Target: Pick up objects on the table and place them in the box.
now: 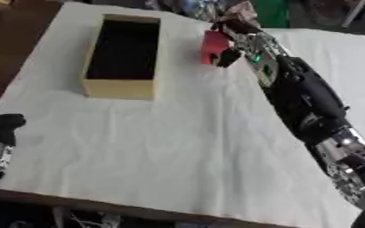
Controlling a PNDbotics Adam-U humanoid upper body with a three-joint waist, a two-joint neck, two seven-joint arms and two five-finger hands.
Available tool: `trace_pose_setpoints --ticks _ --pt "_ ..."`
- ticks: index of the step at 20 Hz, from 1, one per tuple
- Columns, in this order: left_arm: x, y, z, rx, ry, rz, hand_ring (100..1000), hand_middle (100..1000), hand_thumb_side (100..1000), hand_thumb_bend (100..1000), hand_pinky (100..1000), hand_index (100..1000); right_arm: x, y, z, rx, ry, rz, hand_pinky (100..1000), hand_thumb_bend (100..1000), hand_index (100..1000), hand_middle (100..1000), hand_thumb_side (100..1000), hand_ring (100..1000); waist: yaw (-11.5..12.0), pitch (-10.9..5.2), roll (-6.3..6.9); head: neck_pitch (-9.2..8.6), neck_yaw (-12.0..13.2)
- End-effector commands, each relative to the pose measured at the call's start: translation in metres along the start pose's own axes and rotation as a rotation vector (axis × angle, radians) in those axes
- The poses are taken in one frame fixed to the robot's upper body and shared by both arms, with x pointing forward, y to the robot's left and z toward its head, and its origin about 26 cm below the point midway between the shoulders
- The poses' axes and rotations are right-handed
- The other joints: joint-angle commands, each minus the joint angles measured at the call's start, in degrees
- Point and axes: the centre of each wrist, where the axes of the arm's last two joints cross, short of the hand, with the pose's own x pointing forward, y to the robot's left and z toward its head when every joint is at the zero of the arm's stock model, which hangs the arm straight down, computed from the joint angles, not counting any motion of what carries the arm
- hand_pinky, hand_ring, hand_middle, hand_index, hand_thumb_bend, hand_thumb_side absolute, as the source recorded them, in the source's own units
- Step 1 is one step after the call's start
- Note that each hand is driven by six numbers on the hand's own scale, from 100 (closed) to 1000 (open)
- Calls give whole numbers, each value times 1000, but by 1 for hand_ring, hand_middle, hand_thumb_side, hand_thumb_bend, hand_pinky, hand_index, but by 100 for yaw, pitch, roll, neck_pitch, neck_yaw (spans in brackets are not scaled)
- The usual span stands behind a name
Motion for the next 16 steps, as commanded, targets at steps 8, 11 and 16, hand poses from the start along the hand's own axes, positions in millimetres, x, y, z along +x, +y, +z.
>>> trace_pose_setpoints --ticks 8,11,16 --pt "5 4 -1 -4 -16 -16 832 734 326 100 1000 759 25 -40 7 -177 -124 65 831 190 870 586 100 1000 -7 -120 57 -27 -9" --pt "5 4 0 -4 -17 -15 832 735 324 100 1000 759 39 -45 10 -193 -179 80 831 193 867 586 100 1000 19 -131 63 -26 -19" --pt "5 3 0 -9 -16 -12 831 734 324 100 1000 758 71 -52 13 -218 -283 88 831 173 871 591 100 1000 67 -139 68 -18 -54"
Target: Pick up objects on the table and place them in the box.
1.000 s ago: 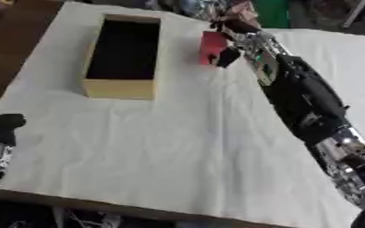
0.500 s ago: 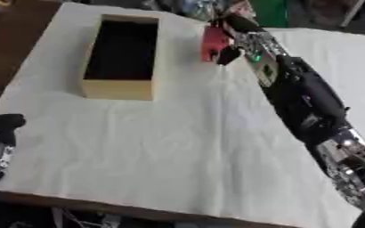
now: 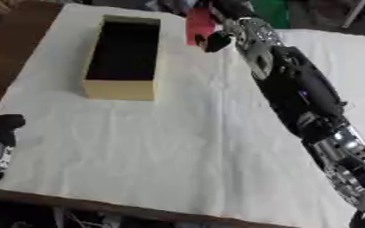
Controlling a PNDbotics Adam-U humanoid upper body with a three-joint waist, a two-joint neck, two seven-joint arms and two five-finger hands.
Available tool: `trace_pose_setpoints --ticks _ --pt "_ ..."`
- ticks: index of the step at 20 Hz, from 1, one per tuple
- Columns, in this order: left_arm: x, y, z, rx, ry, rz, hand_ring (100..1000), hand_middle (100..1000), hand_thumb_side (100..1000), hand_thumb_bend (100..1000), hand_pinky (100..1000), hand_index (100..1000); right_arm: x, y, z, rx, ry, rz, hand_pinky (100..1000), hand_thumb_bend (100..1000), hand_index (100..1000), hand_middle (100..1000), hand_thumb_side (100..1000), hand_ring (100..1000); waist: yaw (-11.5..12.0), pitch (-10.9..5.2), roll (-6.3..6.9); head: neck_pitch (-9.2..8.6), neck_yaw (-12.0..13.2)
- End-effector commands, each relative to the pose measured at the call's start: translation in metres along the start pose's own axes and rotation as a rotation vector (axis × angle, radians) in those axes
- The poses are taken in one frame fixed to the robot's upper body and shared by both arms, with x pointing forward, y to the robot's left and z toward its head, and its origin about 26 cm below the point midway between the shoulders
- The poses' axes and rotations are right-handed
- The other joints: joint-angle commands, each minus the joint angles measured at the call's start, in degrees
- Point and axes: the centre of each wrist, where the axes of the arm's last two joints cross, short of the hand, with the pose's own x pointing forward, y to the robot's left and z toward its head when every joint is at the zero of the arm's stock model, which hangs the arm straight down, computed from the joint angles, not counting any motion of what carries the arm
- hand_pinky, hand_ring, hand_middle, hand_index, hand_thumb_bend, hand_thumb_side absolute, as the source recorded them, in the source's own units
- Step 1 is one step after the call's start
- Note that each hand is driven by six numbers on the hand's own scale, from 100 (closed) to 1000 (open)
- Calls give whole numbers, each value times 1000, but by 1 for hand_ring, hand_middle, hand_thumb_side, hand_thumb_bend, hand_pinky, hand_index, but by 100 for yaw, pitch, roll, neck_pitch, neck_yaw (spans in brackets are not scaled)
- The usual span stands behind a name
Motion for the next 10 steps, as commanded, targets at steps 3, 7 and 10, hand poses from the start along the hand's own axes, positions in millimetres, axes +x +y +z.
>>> trace_pose_setpoints --ticks 3,7,10 --pt "5 2 -2 -14 -19 -11 831 734 323 100 1000 758 39 -23 -6 -59 -131 15 832 173 872 591 100 1000 53 -113 60 -15 -77" --pt "6 1 -2 -20 -21 -10 831 734 322 100 1000 758 65 -21 -9 -45 -211 25 833 172 876 594 100 1000 109 -110 58 -12 -120" --pt "6 1 -3 -24 -24 -9 831 734 321 100 1000 758 82 -15 -10 -20 -260 31 833 169 883 602 100 1000 147 -104 53 -15 -155"
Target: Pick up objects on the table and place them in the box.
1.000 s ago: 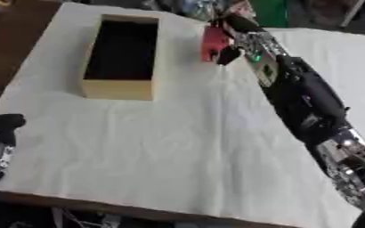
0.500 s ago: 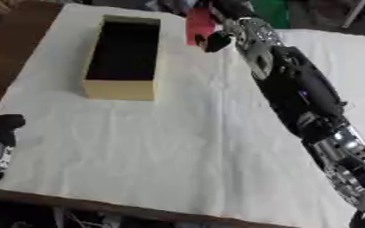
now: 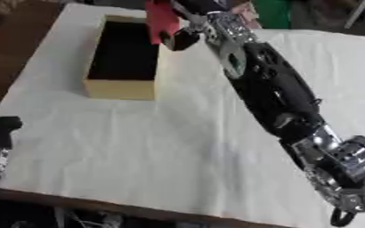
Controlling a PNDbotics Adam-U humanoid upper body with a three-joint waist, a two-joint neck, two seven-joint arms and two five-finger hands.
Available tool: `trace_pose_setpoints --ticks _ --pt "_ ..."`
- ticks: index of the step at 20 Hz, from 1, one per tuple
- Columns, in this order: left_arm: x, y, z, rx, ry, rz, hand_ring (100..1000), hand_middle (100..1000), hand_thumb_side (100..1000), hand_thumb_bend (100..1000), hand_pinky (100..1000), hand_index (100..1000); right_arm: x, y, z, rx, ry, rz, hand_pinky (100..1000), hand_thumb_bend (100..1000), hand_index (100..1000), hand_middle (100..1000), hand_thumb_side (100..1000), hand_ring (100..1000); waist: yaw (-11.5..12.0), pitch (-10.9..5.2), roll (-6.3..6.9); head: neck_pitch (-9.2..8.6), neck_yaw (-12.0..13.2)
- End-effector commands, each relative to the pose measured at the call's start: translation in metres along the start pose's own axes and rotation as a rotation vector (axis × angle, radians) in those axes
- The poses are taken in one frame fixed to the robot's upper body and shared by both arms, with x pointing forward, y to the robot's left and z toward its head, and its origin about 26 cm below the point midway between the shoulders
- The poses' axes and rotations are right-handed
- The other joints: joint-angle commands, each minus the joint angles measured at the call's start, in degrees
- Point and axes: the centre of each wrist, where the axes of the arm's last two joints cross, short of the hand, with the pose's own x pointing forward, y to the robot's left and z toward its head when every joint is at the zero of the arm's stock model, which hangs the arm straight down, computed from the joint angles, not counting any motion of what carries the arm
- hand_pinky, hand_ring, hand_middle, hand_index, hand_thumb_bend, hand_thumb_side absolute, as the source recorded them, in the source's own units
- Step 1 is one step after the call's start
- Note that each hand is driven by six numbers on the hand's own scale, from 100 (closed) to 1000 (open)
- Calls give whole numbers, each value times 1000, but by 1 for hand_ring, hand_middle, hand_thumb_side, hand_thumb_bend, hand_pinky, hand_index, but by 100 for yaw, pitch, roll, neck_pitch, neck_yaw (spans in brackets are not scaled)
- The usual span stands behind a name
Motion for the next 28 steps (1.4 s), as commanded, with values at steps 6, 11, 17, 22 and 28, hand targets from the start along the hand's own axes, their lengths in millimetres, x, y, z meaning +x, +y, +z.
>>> trace_pose_setpoints --ticks 6,11,17,22,28 --pt "7 2 -4 -17 -26 -8 830 734 322 100 1000 758 36 2 -10 32 -113 29 836 162 901 631 100 1000 51 -73 41 -30 -76" --pt "8 2 -5 -17 -29 -7 830 734 321 100 1000 757 41 9 -11 66 -125 34 865 189 1000 931 100 1000 21 -62 37 -32 -73" --pt "7 2 -5 -15 -27 -8 830 733 320 100 1000 757 36 10 -9 23 -113 12 873 242 1000 992 100 1000 -32 -67 36 -29 -52" --pt "7 3 -5 -12 -26 -9 829 733 317 100 1000 757 30 3 -7 -22 -104 6 867 216 1000 985 100 1000 -52 -81 45 -22 -37" --pt "7 4 -3 -3 -24 -12 829 732 313 100 1000 757 12 -21 4 -135 -81 -42 851 148 1000 934 100 1000 -138 -111 57 -7 16"
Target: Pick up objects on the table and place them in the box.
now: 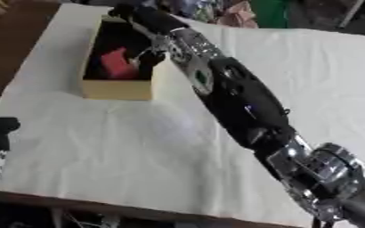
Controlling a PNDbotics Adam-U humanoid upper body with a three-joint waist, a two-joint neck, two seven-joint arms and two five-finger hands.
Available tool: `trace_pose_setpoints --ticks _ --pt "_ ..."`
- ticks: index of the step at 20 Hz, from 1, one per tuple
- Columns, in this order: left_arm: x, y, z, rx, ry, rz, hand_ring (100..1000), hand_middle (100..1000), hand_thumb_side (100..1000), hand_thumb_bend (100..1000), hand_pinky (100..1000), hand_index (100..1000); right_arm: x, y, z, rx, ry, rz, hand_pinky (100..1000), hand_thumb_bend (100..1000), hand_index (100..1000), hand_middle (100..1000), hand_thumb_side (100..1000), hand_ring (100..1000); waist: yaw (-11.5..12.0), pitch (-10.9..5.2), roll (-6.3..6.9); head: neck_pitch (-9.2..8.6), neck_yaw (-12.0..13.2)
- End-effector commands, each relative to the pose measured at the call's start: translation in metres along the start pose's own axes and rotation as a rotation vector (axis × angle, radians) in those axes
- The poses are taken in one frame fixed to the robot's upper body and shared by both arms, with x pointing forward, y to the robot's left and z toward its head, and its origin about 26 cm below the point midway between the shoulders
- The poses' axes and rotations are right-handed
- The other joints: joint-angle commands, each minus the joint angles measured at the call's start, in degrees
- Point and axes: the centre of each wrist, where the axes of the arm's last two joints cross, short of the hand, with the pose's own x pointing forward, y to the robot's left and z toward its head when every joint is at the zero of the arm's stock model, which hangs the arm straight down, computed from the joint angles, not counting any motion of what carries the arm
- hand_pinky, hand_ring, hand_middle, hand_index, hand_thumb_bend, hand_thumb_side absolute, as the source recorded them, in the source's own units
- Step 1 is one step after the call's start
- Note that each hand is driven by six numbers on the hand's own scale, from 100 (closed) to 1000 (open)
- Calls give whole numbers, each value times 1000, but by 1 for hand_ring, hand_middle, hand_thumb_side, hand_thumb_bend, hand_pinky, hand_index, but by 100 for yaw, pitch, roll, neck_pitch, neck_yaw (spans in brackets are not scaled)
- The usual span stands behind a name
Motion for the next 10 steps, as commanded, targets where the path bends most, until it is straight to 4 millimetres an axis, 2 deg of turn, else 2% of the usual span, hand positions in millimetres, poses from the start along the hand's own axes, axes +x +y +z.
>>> trace_pose_setpoints --ticks 1,10 --pt "6 6 -1 7 -20 -17 829 732 313 100 1000 757 -15 -28 9 -109 17 -18 846 100 1000 931 100 1000 -47 -113 67 -5 49" --pt "6 9 1 24 -18 -27 828 732 309 100 1000 757 -86 -49 62 -367 197 -209 821 100 1000 902 100 1000 -319 -101 111 -5 170"
